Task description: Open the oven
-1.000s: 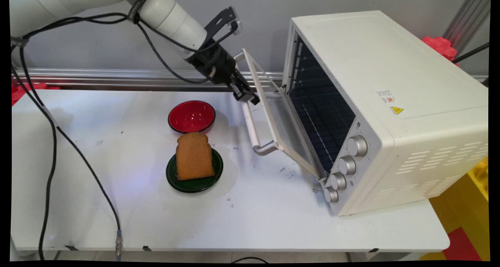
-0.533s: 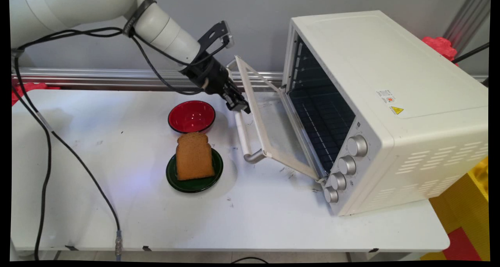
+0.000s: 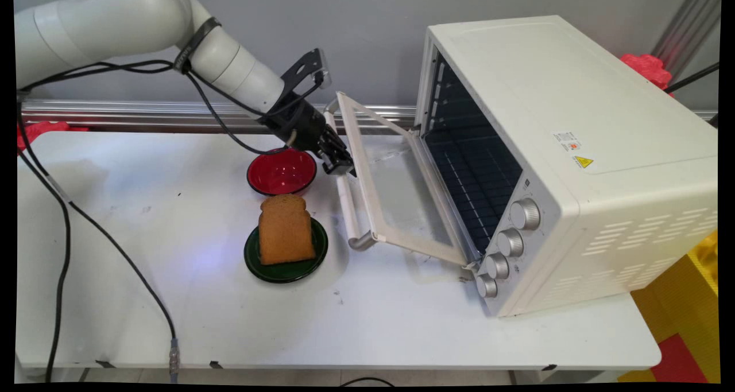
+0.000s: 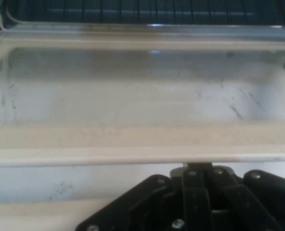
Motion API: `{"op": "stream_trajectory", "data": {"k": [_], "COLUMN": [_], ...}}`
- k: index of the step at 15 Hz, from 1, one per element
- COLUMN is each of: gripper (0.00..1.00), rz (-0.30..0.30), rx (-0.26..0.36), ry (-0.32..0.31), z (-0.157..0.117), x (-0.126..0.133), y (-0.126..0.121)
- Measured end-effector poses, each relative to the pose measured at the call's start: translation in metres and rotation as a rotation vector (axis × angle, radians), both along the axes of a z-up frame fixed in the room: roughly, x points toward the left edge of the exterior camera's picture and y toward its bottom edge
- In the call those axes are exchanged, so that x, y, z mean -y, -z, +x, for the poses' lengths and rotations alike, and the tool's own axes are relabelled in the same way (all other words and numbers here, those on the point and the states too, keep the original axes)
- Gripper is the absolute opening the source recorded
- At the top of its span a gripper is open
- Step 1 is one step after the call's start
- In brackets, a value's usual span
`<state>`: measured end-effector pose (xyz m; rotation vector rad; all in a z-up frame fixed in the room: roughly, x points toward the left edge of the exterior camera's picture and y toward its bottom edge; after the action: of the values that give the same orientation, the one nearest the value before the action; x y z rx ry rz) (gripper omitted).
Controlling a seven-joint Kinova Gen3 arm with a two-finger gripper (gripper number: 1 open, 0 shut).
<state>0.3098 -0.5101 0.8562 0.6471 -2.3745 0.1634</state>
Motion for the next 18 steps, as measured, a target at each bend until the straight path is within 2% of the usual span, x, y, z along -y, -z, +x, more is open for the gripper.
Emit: {"op": "stream_trajectory", "data": {"k": [18], "gripper": [0.00], "rz": [-0.005], "rx": [-0.012], "ry": [0.034], "z": [0.026], "x": [-0.018], "y": [0.052]}}
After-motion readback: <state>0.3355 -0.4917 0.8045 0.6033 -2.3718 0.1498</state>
